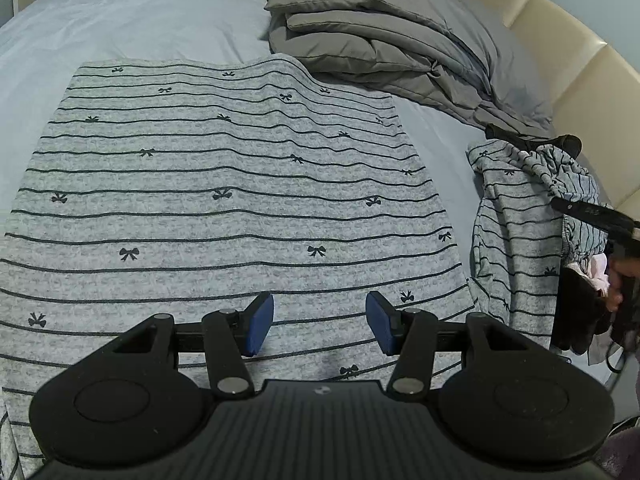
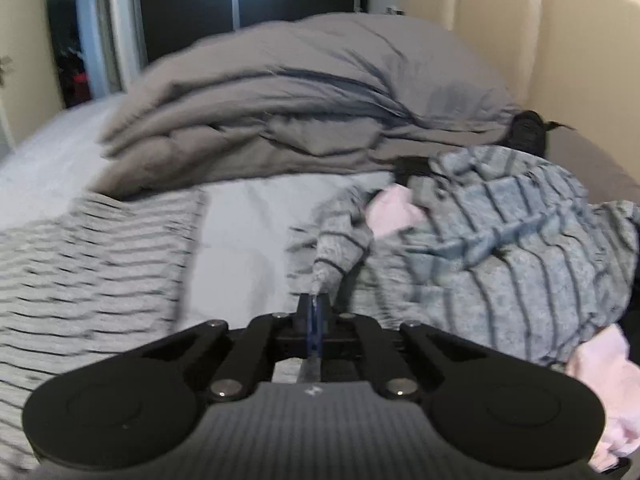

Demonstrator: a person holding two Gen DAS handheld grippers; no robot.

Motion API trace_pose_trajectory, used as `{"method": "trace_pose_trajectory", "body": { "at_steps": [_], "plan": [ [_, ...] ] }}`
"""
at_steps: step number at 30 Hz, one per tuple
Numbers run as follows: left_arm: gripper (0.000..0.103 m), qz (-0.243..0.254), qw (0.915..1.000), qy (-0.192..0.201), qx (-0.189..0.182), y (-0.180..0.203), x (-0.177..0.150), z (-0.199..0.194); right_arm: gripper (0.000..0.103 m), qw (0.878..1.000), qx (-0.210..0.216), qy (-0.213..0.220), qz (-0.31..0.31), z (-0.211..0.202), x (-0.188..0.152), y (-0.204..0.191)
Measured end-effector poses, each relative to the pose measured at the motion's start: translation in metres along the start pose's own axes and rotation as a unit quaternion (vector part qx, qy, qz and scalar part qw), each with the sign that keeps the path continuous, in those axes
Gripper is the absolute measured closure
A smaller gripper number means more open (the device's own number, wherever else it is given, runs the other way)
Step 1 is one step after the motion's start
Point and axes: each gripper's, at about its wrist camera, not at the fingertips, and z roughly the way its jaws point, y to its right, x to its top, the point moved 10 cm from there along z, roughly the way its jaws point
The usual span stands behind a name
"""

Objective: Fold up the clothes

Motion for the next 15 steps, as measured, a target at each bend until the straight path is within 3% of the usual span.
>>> {"method": "trace_pose_trajectory", "body": {
  "at_steps": [3,7,10,15],
  "plan": [
    [0.054,0.000,1.0000,0.000,0.000,-0.002,-0.002,-0.002,0.101,0.998,0.060,-0.003,-0.008,-0.022,-0.003,-0.026],
    [0.054,0.000,1.0000,-0.003,0.001,-0.008,-0.007,-0.005,0.101,0.987,0.151,-0.043,-0.029,-0.050,-0.031,-0.072],
    [0.054,-0.003,1.0000,-0.003,-0.002,-0.011,-0.010,-0.007,0.101,0.969,0.216,-0.087,-0.084,-0.072,-0.067,-0.118],
    [0.054,0.019,0.9997,-0.009,-0.016,0.001,-0.015,-0.006,0.100,0.930,0.280,-0.172,-0.164,-0.090,-0.148,-0.178]
  ]
}}
